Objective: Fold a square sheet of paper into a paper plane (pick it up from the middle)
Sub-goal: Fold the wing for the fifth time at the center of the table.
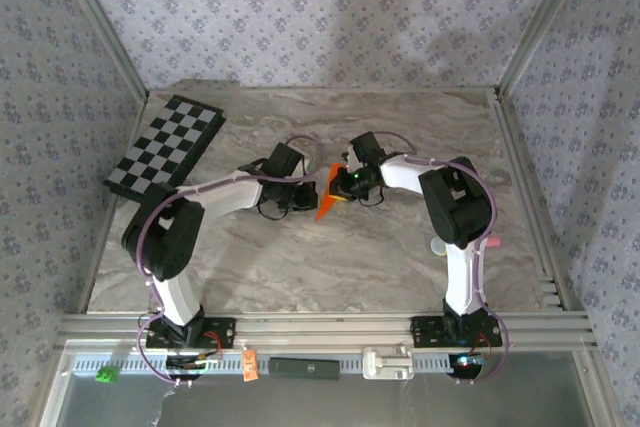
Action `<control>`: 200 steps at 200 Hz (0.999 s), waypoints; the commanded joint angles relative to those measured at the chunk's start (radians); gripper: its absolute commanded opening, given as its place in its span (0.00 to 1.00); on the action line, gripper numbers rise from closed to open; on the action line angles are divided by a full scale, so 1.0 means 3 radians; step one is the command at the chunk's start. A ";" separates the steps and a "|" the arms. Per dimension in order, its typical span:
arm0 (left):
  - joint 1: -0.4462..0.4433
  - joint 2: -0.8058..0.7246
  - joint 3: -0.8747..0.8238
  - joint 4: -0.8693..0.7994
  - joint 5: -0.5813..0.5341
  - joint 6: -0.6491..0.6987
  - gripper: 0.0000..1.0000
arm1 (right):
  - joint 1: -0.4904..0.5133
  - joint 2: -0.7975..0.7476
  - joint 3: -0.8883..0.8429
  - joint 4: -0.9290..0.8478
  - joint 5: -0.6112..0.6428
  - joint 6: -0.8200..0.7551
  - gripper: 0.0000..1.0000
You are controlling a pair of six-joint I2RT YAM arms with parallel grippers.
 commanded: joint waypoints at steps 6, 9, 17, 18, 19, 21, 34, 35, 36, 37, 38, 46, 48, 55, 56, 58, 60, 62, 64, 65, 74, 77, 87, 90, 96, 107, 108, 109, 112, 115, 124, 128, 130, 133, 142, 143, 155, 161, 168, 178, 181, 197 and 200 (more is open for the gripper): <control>-0.0017 0.0183 0.0145 0.0235 0.0097 -0.0137 0.00 | 0.0045 0.0013 -0.0104 -0.0117 0.0009 0.0048 0.12; -0.0015 0.0197 0.0149 0.0243 0.0102 -0.0136 0.00 | 0.0047 0.0010 -0.0104 -0.0113 0.0003 0.0050 0.12; -0.0022 0.0239 0.0157 0.0244 0.0114 -0.0139 0.00 | 0.0043 0.0008 -0.0104 -0.0113 0.0004 0.0053 0.12; -0.0022 0.0244 0.0160 0.0245 0.0114 -0.0140 0.00 | 0.0045 0.0008 -0.0104 -0.0110 0.0006 0.0053 0.12; -0.0019 0.0249 0.0159 0.0248 0.0118 -0.0140 0.00 | 0.0044 0.0008 -0.0104 -0.0109 0.0007 0.0053 0.12; -0.0020 0.0257 0.0162 0.0254 0.0125 -0.0140 0.00 | 0.0043 0.0004 -0.0104 -0.0112 0.0008 0.0052 0.12; -0.0027 0.0311 0.0175 0.0275 0.0143 -0.0146 0.00 | 0.0043 0.0006 -0.0104 -0.0106 -0.0002 0.0051 0.12; -0.0024 0.0316 0.0174 0.0276 0.0145 -0.0146 0.00 | 0.0043 0.0007 -0.0104 -0.0104 -0.0002 0.0050 0.12; -0.0026 0.0321 0.0176 0.0276 0.0145 -0.0148 0.00 | 0.0045 0.0005 -0.0104 -0.0103 -0.0002 0.0052 0.12; -0.0026 0.0326 0.0177 0.0276 0.0146 -0.0149 0.00 | 0.0044 0.0002 -0.0104 -0.0100 -0.0002 0.0053 0.12; -0.0027 0.0331 0.0178 0.0276 0.0146 -0.0150 0.00 | 0.0045 0.0000 -0.0104 -0.0099 -0.0005 0.0053 0.12; -0.0024 0.0367 0.0200 0.0281 0.0154 -0.0149 0.00 | 0.0041 0.0003 -0.0104 -0.0094 -0.0011 0.0052 0.12; -0.0026 0.0377 0.0203 0.0277 0.0156 -0.0148 0.00 | 0.0042 0.0003 -0.0104 -0.0095 -0.0014 0.0053 0.12; -0.0027 0.0407 0.0222 0.0279 0.0160 -0.0148 0.00 | 0.0040 0.0001 -0.0104 -0.0085 -0.0029 0.0053 0.12; -0.0027 0.0410 0.0226 0.0280 0.0163 -0.0149 0.00 | 0.0041 0.0005 -0.0104 -0.0086 -0.0031 0.0054 0.12; -0.0027 0.0419 0.0229 0.0284 0.0162 -0.0149 0.00 | 0.0041 0.0007 -0.0104 -0.0080 -0.0035 0.0051 0.12; -0.0027 0.0425 0.0231 0.0291 0.0172 -0.0150 0.00 | 0.0038 0.0008 -0.0104 -0.0082 -0.0036 0.0053 0.12; -0.0027 0.0430 0.0236 0.0299 0.0178 -0.0148 0.00 | 0.0037 0.0008 -0.0104 -0.0082 -0.0037 0.0052 0.12; -0.0025 0.0436 0.0239 0.0309 0.0181 -0.0149 0.00 | 0.0036 0.0008 -0.0104 -0.0079 -0.0038 0.0053 0.12; -0.0023 0.0440 0.0239 0.0311 0.0184 -0.0150 0.00 | 0.0037 0.0008 -0.0104 -0.0078 -0.0035 0.0053 0.12; -0.0031 0.0466 0.0244 0.0332 0.0197 -0.0161 0.00 | 0.0033 0.0013 -0.0104 -0.0082 -0.0048 0.0052 0.12; -0.0032 0.0475 0.0253 0.0338 0.0200 -0.0163 0.00 | 0.0035 0.0012 -0.0104 -0.0077 -0.0052 0.0053 0.12; -0.0037 0.0506 0.0270 0.0339 0.0212 -0.0166 0.00 | 0.0037 0.0004 -0.0104 -0.0074 -0.0053 0.0049 0.12; -0.0035 0.0513 0.0277 0.0338 0.0213 -0.0162 0.00 | 0.0035 0.0008 -0.0104 -0.0076 -0.0053 0.0052 0.12; -0.0042 0.0527 0.0277 0.0343 0.0215 -0.0161 0.00 | 0.0032 0.0004 -0.0104 -0.0072 -0.0058 0.0051 0.12; -0.0047 0.0548 0.0277 0.0345 0.0217 -0.0161 0.00 | 0.0019 -0.0001 -0.0104 -0.0054 -0.0067 0.0111 0.12; -0.0047 0.0547 0.0279 0.0347 0.0215 -0.0158 0.00 | 0.0021 -0.0001 -0.0104 -0.0050 -0.0070 0.0121 0.12; -0.0047 0.0549 0.0277 0.0345 0.0214 -0.0157 0.00 | 0.0021 -0.0002 -0.0104 -0.0048 -0.0069 0.0128 0.12; -0.0051 0.0555 0.0278 0.0335 0.0206 -0.0151 0.00 | 0.0017 -0.0002 -0.0104 -0.0043 -0.0075 0.0134 0.12; -0.0052 0.0559 0.0276 0.0326 0.0200 -0.0144 0.00 | 0.0013 -0.0001 -0.0104 -0.0035 -0.0078 0.0135 0.12; -0.0058 0.0575 0.0277 0.0283 0.0165 -0.0129 0.00 | 0.0008 -0.0013 -0.0104 -0.0020 -0.0098 0.0145 0.12; -0.0063 0.0581 0.0276 0.0255 0.0146 -0.0117 0.00 | 0.0005 -0.0015 -0.0104 -0.0012 -0.0101 0.0149 0.12; -0.0065 0.0584 0.0278 0.0242 0.0138 -0.0112 0.00 | 0.0000 -0.0017 -0.0104 -0.0011 -0.0103 0.0150 0.12; -0.0064 0.0590 0.0277 0.0220 0.0125 -0.0101 0.00 | -0.0001 -0.0017 -0.0100 -0.0008 -0.0109 0.0149 0.12; -0.0078 0.0605 0.0273 0.0150 0.0071 -0.0071 0.00 | -0.0017 -0.0031 -0.0093 0.0005 -0.0117 0.0151 0.12; -0.0075 0.0609 0.0269 0.0139 0.0065 -0.0065 0.00 | -0.0018 -0.0032 -0.0091 0.0005 -0.0116 0.0151 0.12; -0.0093 0.0627 0.0253 0.0065 0.0005 -0.0028 0.00 | -0.0042 -0.0055 -0.0074 0.0023 -0.0124 0.0147 0.12; -0.0103 0.0634 0.0243 0.0022 -0.0028 -0.0008 0.00 | -0.0058 -0.0066 -0.0065 0.0040 -0.0132 0.0136 0.12; -0.0109 0.0648 0.0230 -0.0020 -0.0054 0.0012 0.00 | -0.0078 -0.0083 -0.0054 0.0055 -0.0138 0.0127 0.13; -0.0113 0.0656 0.0203 -0.0059 -0.0081 0.0028 0.00 | -0.0109 -0.0115 -0.0036 0.0085 -0.0141 0.0109 0.13; -0.0113 0.0658 0.0191 -0.0063 -0.0089 0.0032 0.00 | -0.0119 -0.0123 -0.0029 0.0090 -0.0149 0.0110 0.13; -0.0109 0.0648 0.0138 -0.0069 -0.0107 0.0037 0.00 | -0.0169 -0.0155 0.0017 0.0070 -0.0132 -0.0050 0.13; -0.0113 0.0644 0.0138 -0.0071 -0.0109 0.0040 0.00 | -0.0176 -0.0159 0.0027 0.0064 -0.0130 -0.0071 0.13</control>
